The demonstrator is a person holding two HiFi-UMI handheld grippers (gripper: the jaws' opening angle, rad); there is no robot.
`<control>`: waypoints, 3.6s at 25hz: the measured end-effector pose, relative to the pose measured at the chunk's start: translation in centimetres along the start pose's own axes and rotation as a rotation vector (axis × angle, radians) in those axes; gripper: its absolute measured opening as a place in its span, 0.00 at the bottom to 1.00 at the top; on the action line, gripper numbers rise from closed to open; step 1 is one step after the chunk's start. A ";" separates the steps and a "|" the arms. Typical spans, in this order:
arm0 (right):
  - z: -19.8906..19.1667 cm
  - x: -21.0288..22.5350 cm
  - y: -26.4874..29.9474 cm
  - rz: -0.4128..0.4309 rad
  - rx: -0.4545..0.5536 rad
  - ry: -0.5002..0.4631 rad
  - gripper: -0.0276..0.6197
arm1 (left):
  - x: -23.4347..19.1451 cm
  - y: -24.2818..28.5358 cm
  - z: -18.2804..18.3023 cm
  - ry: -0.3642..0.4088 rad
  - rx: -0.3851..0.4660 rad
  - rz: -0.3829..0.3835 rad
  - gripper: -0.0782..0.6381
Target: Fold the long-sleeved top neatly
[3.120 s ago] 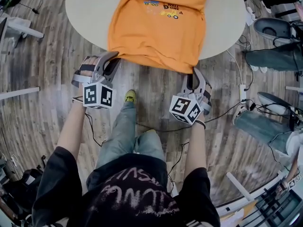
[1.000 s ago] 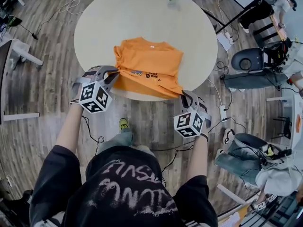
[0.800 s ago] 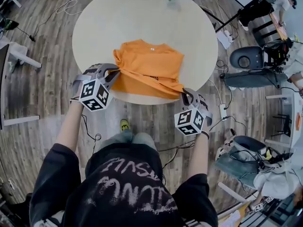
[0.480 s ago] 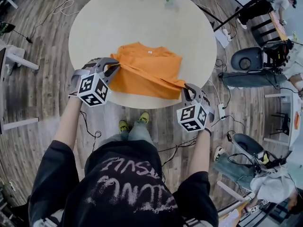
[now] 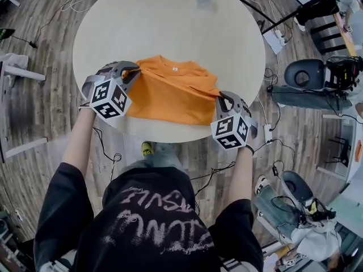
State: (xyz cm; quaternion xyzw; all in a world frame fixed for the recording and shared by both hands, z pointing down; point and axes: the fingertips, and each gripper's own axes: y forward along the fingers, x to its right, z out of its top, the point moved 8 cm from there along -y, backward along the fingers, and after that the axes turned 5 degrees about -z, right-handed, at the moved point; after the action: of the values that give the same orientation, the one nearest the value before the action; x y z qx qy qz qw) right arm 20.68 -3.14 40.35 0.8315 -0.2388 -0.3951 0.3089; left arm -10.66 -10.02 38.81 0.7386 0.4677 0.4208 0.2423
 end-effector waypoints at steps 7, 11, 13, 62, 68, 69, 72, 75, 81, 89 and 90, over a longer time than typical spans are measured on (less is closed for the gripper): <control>-0.8 2.7 5.8 0.080 -0.001 0.009 0.09 | -1.6 5.4 -1.2 -0.062 -0.071 -0.052 0.16; -1.0 2.8 9.1 0.132 -0.006 0.036 0.10 | -1.8 8.1 -3.2 -0.101 -0.110 -0.097 0.16; -1.0 3.0 10.5 0.148 -0.004 0.058 0.11 | -2.1 9.2 -3.9 -0.115 -0.124 -0.111 0.16; -2.6 7.0 5.9 0.170 0.077 0.693 0.05 | -8.2 8.3 3.6 -0.063 0.142 -0.139 0.12; -4.1 0.6 0.6 0.034 0.031 0.893 0.05 | -7.4 6.6 7.0 0.100 0.259 -0.290 0.12; -4.2 -0.6 -0.2 0.017 0.030 0.926 0.05 | -7.4 6.4 7.5 0.133 0.269 -0.314 0.12; -4.7 -3.5 -2.5 -0.029 0.038 1.027 0.05 | -7.0 6.1 9.2 0.246 0.275 -0.390 0.12; -5.8 -6.0 -4.3 -0.079 0.028 1.121 0.05 | -6.1 6.2 11.6 0.370 0.269 -0.460 0.12; -8.1 -9.6 -4.8 -0.141 -0.011 1.274 0.14 | -2.9 8.8 15.3 0.565 0.214 -0.578 0.12; -10.2 -9.6 -1.5 -0.065 -0.024 1.345 0.33 | 1.7 16.1 19.5 0.777 0.133 -0.680 0.16; -10.5 -9.4 -1.0 -0.049 -0.023 1.351 0.34 | 2.2 17.2 19.8 0.805 0.117 -0.698 0.18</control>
State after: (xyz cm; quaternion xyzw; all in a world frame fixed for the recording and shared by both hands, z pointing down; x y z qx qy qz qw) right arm 23.82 7.01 49.67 0.8978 0.0298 0.2024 0.3900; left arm 14.93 -15.03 42.15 0.3317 0.7640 0.5386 0.1276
